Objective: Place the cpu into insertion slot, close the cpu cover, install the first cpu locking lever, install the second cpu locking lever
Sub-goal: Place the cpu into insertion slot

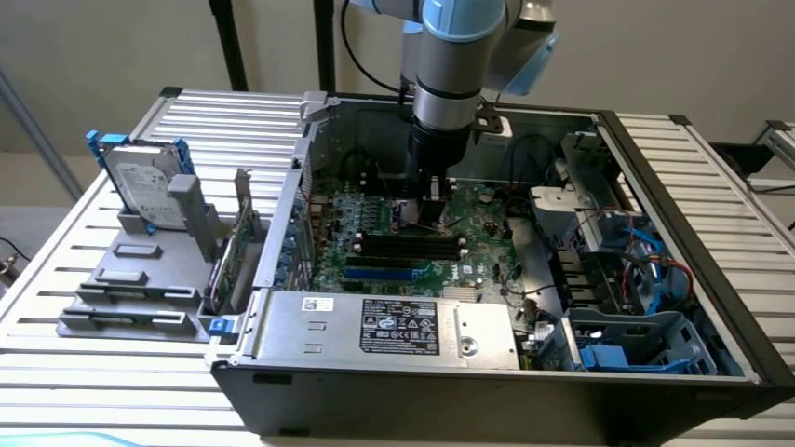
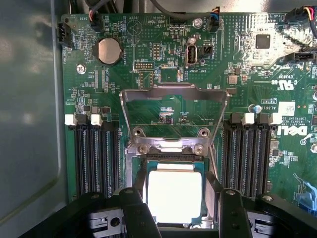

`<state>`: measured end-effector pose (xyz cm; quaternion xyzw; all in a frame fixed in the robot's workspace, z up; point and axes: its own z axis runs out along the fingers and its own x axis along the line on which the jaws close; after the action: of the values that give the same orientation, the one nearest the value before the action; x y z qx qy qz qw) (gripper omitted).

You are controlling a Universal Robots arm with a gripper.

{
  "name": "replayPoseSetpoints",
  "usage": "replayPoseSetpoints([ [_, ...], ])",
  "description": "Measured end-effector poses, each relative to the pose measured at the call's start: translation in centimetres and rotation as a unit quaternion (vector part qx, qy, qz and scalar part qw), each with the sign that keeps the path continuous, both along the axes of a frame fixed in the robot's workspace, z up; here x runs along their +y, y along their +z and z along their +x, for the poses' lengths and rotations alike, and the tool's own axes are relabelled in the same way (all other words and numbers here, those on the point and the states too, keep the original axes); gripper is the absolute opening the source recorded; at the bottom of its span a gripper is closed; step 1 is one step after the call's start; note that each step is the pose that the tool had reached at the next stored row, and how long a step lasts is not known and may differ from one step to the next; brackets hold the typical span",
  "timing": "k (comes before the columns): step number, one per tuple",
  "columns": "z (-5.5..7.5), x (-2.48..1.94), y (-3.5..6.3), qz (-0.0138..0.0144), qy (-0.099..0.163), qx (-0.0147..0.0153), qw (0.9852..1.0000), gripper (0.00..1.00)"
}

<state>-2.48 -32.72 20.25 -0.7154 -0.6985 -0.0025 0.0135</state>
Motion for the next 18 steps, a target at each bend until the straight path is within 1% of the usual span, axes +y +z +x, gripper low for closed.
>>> replayPoseSetpoints([
  [6, -0.01, 0.21, -0.25, 0.0, 0.0, 0.0, 1.0, 0.55],
  [18, 0.03, 0.24, -0.5, 0.0, 0.0, 0.0, 1.0, 0.55],
])
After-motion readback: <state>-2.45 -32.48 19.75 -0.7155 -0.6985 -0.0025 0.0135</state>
